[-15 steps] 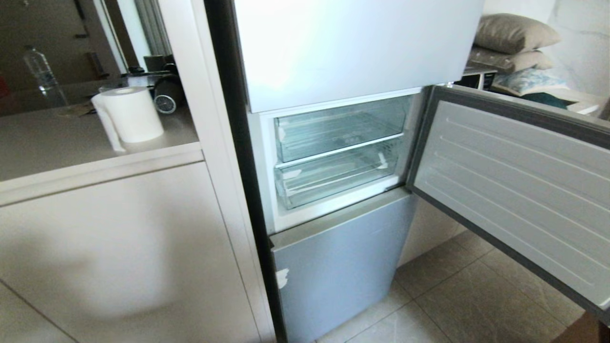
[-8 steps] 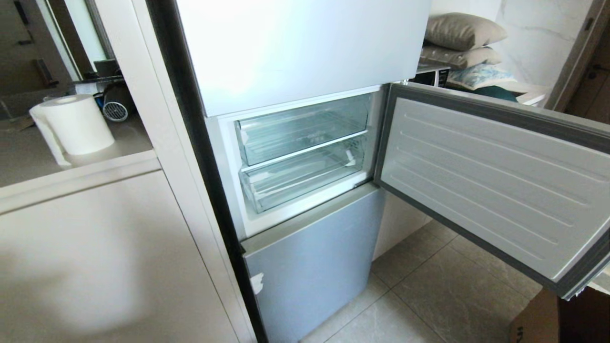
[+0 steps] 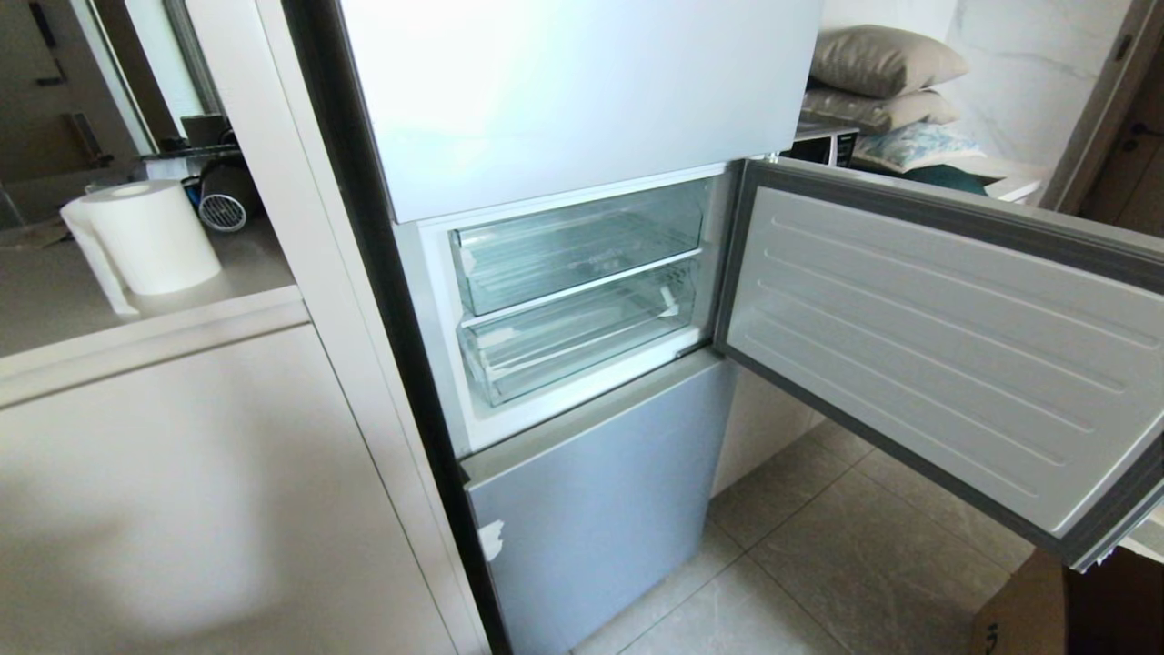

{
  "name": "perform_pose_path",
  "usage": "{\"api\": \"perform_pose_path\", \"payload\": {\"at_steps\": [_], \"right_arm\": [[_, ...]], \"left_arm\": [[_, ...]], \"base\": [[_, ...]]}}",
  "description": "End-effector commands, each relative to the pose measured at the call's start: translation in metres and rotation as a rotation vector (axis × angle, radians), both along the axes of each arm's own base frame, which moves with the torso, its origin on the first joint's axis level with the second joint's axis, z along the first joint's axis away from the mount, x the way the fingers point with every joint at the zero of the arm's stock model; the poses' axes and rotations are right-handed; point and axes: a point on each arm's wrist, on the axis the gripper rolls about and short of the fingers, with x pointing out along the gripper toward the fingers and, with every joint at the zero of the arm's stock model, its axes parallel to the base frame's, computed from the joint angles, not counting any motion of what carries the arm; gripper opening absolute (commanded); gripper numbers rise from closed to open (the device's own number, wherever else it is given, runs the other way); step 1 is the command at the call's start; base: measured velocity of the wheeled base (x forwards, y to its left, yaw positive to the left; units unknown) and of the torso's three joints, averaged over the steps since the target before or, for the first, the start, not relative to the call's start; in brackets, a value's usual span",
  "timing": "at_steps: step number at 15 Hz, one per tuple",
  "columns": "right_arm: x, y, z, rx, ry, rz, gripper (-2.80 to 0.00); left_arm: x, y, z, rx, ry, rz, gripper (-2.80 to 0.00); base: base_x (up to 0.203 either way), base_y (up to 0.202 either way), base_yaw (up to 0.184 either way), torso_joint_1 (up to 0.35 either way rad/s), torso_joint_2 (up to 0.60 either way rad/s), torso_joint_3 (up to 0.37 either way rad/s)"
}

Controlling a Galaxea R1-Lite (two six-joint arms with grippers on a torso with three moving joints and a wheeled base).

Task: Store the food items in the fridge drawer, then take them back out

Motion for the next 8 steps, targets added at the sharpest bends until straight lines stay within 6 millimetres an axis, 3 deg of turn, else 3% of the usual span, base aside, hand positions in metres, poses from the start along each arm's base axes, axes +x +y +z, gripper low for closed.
{"api": "perform_pose_path", "payload": {"at_steps": [1,3,8], "right_arm": [[0.043,-0.009,0.023,0.051,0.042,-0.109,-2.80],[0.071,-0.024,0.032,0.068,-0.005,-0.220,-2.80],[0.127,-0.073,0.019,0.158,0.019,-0.265,-2.80]], "left_arm": [[0.000,0.000,0.000,0.000,0.001,0.000,-2.80],[0.000,0.000,0.000,0.000,0.001,0.000,-2.80],[0.000,0.000,0.000,0.000,0.001,0.000,-2.80]], "base": [[0.000,0.000,0.000,0.000,0.00,0.000],[0.000,0.000,0.000,0.000,0.00,0.000],[0.000,0.000,0.000,0.000,0.00,0.000]]}}
